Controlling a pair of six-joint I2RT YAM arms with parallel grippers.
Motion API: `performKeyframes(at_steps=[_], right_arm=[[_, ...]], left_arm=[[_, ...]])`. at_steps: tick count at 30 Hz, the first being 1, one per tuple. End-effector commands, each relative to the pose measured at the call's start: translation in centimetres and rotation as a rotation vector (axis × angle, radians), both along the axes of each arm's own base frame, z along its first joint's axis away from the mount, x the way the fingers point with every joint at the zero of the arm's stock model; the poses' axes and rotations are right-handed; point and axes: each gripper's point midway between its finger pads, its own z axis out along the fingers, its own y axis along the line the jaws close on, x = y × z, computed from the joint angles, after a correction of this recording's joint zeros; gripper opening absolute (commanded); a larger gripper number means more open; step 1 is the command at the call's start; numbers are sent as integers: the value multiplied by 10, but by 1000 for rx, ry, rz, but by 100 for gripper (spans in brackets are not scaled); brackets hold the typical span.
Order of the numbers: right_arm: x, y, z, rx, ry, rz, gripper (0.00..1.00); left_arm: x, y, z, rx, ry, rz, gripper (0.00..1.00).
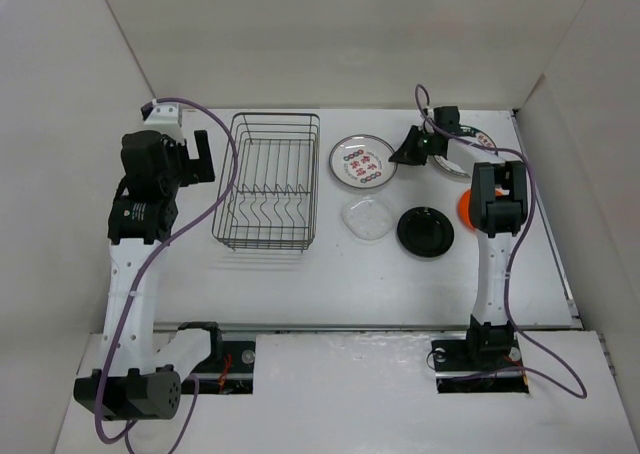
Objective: Load the plates into the dish rack
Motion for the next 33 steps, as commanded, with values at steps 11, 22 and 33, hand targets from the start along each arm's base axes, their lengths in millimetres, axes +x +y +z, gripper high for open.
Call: performKeyframes(at_steps=[11,22,33], right_arm=[[23,-38,95,29,-151,-278,0],[-44,16,285,81,-625,-34,0],[-107,122,298,119,-682,242,0]], left_arm=[[39,-44,-10,-78,52,-254,100],[101,-162,29,-351,112,-806,100],[98,-217,16,-545,211,-1096,100]])
